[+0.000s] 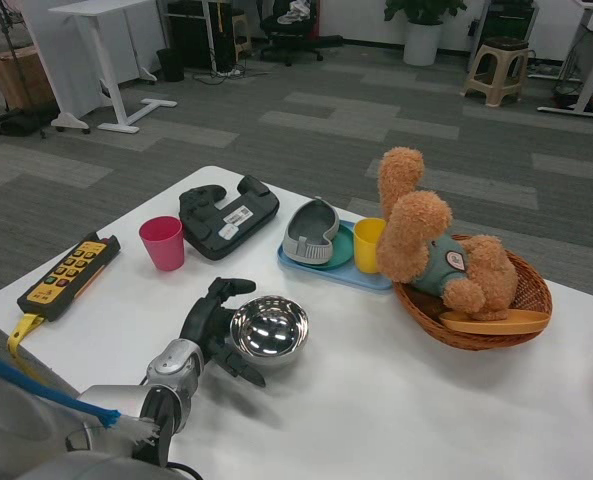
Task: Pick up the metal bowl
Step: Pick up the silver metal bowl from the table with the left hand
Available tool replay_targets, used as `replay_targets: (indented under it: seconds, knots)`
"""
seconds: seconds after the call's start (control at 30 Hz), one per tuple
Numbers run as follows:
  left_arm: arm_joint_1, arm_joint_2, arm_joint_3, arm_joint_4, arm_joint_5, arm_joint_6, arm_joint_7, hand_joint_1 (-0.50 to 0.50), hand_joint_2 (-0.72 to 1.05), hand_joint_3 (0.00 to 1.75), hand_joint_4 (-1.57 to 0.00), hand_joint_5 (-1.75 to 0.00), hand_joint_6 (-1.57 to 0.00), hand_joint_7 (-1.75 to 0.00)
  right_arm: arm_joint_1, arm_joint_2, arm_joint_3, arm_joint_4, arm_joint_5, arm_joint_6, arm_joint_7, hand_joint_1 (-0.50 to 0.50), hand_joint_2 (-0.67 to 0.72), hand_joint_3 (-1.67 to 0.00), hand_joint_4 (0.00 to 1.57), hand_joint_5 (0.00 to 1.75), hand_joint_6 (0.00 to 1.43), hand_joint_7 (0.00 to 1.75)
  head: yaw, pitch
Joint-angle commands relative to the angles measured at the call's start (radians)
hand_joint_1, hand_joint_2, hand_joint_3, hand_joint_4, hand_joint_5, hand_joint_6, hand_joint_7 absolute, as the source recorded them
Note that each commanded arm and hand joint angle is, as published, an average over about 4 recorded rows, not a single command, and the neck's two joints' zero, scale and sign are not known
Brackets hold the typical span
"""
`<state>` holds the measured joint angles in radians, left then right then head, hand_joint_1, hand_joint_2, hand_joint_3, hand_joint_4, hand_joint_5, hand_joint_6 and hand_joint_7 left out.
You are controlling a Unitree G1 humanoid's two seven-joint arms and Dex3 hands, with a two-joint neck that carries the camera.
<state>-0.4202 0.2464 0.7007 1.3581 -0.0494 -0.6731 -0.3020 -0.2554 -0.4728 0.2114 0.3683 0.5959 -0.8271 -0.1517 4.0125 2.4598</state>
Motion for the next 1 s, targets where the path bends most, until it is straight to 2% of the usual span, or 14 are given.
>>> replay_targets:
  seconds: [0.03,0.23,0.33,0.43,0.53,0.57,0.67,0.73,0.87,1.0]
  knots:
    - [0.016,-0.006,-0.002,0.003,0.005,0.058,-0.005,-0.50,0.60,0.09,-0.06,-1.75,-0.09,-1.54,0.009,-0.012,-0.001,-0.006,0.011,-0.017,0.000,0.04,0.72,0.00,0.03,0.15,0.00,0.21,0.000,-0.001]
    - [0.015,-0.006,-0.015,-0.010,0.011,0.100,-0.006,-0.48,0.60,0.09,-0.13,-1.75,-0.14,-1.61,0.012,-0.013,-0.001,-0.006,0.013,-0.017,0.000,0.08,0.72,0.00,0.03,0.19,0.00,0.21,0.000,-0.001]
    - [0.015,-0.022,-0.023,-0.018,0.013,0.097,0.010,-0.49,0.67,0.09,-0.04,-1.75,-0.05,-1.48,0.012,-0.014,-0.001,-0.006,0.015,-0.019,0.000,0.08,0.72,0.00,0.03,0.19,0.00,0.21,-0.003,-0.004]
    - [0.016,-0.030,-0.030,-0.027,0.031,0.093,0.040,-0.50,0.76,0.09,0.00,-1.75,0.00,-1.40,0.013,-0.014,-0.001,-0.006,0.015,-0.020,0.000,0.08,0.72,0.00,0.03,0.19,0.00,0.21,-0.008,-0.007]
    - [0.017,-0.030,-0.036,-0.028,0.063,0.088,0.060,-0.50,0.96,0.09,0.00,-1.69,0.00,-1.38,0.013,-0.014,-0.001,-0.004,0.016,-0.020,0.000,0.08,0.72,0.00,0.03,0.19,0.00,0.21,-0.007,-0.008]
    - [0.017,-0.030,-0.038,-0.026,0.068,0.076,0.077,-0.50,1.03,0.09,0.00,-1.51,-0.01,-1.31,0.013,-0.014,-0.001,-0.003,0.016,-0.020,0.000,0.08,0.72,0.00,0.03,0.19,0.00,0.21,-0.007,-0.009]
    - [0.017,-0.032,-0.043,-0.015,0.068,0.030,0.132,-0.50,1.05,0.09,0.00,-0.92,-0.04,-1.12,0.013,-0.014,-0.001,-0.003,0.017,-0.021,0.000,0.08,0.72,0.00,0.03,0.19,0.00,0.21,-0.007,-0.011]
    - [0.017,-0.032,-0.046,-0.007,0.069,0.015,0.144,-0.50,1.00,0.09,0.00,-0.72,-0.08,-1.08,0.013,-0.014,-0.001,-0.003,0.017,-0.021,0.000,0.08,0.72,0.00,0.03,0.19,0.00,0.21,-0.007,-0.011]
    - [0.017,-0.027,-0.057,0.001,0.093,0.014,0.143,-0.50,0.91,0.07,0.00,-0.38,-0.18,-1.05,0.013,-0.014,-0.001,-0.003,0.018,-0.021,0.000,0.08,0.72,0.00,0.03,0.19,0.00,0.21,-0.008,-0.011]
    - [0.017,-0.022,-0.067,0.002,0.103,0.010,0.142,-0.50,0.83,0.09,0.00,-0.26,-0.16,-1.05,0.013,-0.014,-0.001,-0.002,0.018,-0.021,0.000,0.08,0.72,0.00,0.03,0.19,0.00,0.21,-0.007,-0.011]
